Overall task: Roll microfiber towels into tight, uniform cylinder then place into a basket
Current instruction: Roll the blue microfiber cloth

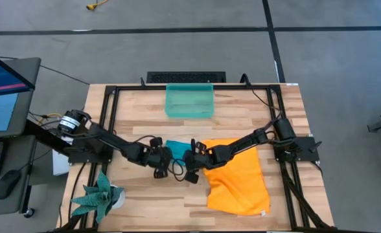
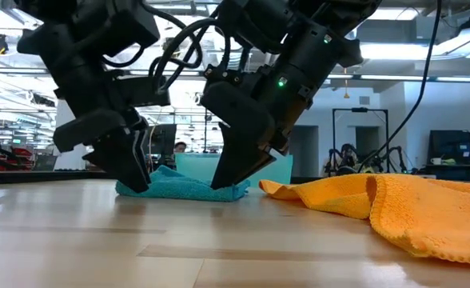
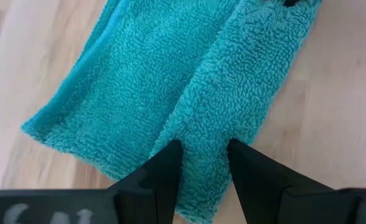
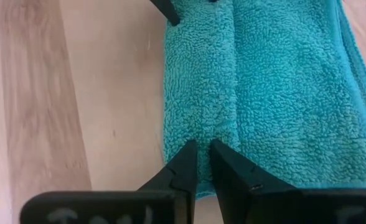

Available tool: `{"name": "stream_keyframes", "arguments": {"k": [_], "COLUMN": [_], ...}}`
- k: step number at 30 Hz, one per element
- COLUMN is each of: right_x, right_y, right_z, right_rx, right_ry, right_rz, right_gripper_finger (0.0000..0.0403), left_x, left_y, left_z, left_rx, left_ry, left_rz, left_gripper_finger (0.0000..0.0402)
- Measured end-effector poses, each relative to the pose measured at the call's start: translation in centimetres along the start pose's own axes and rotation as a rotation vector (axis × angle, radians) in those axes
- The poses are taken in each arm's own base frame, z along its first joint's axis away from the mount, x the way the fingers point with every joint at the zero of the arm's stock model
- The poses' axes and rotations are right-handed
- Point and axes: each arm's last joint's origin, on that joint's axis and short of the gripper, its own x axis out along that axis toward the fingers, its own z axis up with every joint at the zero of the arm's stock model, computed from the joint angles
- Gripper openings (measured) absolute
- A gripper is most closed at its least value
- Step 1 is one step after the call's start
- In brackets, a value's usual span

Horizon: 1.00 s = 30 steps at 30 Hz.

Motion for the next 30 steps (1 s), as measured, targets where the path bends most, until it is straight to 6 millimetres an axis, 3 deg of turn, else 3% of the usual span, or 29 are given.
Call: {"name": "stream_keyframes", "arguments": {"k": [9,21,30], "right_x": [-0.2,-0.7,-4.6], "right_y": [0.7,0.5,0.2], "right_z": [-0.4,-0.4,0.7], "right_rx": [-0.009,-0.075,-0.165], "right_ry": [0.007,0.061,0.08], "right_rz": [0.011,0.058,0.077], "right_gripper_finger": [0.0082,0.0169,0.018], "left_x": [0.0,-0.5,-0.9], "left_y": [-0.4,-1.7,-2.7], "left_z": [-0.2,-0.7,-1.1], "left_rx": [-0.111,-0.247,-0.253], "left_ry": [0.059,0.083,0.068], "left_rz": [-0.119,-0.167,-0.181], "left_gripper_finger": [0.0132,0.0132,0.0132]}}
